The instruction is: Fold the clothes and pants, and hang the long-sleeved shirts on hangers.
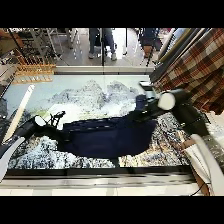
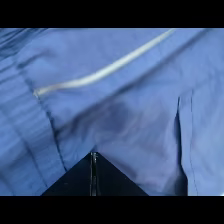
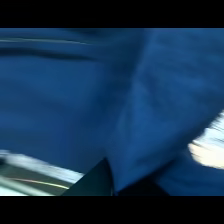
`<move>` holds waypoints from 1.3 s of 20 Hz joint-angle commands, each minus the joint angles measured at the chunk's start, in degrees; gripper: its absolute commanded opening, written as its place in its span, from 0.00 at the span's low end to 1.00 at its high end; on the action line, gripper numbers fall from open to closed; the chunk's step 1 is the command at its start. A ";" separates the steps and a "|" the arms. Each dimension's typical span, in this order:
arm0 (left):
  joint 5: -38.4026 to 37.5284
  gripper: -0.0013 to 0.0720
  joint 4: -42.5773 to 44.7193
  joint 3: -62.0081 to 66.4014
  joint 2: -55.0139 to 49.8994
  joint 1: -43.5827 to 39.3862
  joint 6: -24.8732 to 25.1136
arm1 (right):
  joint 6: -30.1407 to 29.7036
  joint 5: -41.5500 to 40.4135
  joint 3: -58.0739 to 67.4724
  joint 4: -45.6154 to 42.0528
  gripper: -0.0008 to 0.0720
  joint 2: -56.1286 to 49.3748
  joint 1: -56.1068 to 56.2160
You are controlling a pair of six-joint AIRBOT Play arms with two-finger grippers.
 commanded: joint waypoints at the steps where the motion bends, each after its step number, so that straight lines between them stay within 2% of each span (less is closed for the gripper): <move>1: -0.31 0.03 0.13 0.37 0.37 -0.02 -2.01 | 6.75 -16.72 0.52 6.45 0.02 -3.26 15.69; 3: -6.38 0.03 0.59 2.58 5.46 2.95 -4.96 | 8.70 -26.27 0.52 7.91 0.02 -9.40 22.14; 5: -11.41 0.03 0.76 4.63 12.85 9.29 -8.44 | 7.04 -35.95 0.59 13.57 0.03 -16.37 25.81; 6: -13.09 0.03 0.74 5.11 16.90 13.31 -8.63 | 3.61 -40.09 1.33 17.40 0.03 -19.58 27.15; 8: -15.13 0.03 0.76 5.11 23.61 20.68 -8.55 | -7.91 -42.80 6.25 26.01 0.04 -25.66 29.31; 10: -16.76 0.03 0.70 5.09 27.82 26.10 -8.39 | -14.75 -40.79 13.35 30.77 0.35 -29.14 29.81; 11: -16.83 0.03 0.72 5.09 28.96 27.82 -8.39 | -16.33 -38.95 16.31 29.27 0.48 -29.24 28.98; 12: -16.81 0.03 0.52 5.07 29.31 28.68 -8.37 | -16.28 -35.26 18.75 26.10 0.62 -28.57 27.17; 13: -16.83 0.03 0.52 5.05 29.27 28.81 -8.35 | -14.53 -30.34 20.52 22.25 0.71 -27.67 24.63; 15: -16.72 0.03 -0.90 4.87 28.39 27.43 -7.91 | -8.76 -19.02 20.92 14.80 0.72 -24.79 17.33; 16: -16.63 0.03 -1.95 4.83 27.41 25.70 -5.60 | -7.52 -13.68 19.91 12.63 0.72 -23.23 13.05; 19: -16.52 0.03 -2.89 4.09 22.58 18.18 -1.68 | -7.85 -5.75 10.62 15.04 0.72 -17.81 1.46; 22: -14.84 0.03 -1.66 3.69 14.34 10.51 -1.68 | -11.21 -5.44 -5.42 23.41 0.75 -12.04 -5.60; 24: -12.31 0.03 0.57 3.69 8.96 7.10 -1.70 | -13.73 -7.30 -13.18 27.71 0.96 -11.50 -7.52; 26: -10.12 0.03 4.83 3.69 4.31 5.53 -3.50 | -16.72 -11.78 -17.94 32.09 0.98 -12.61 -8.72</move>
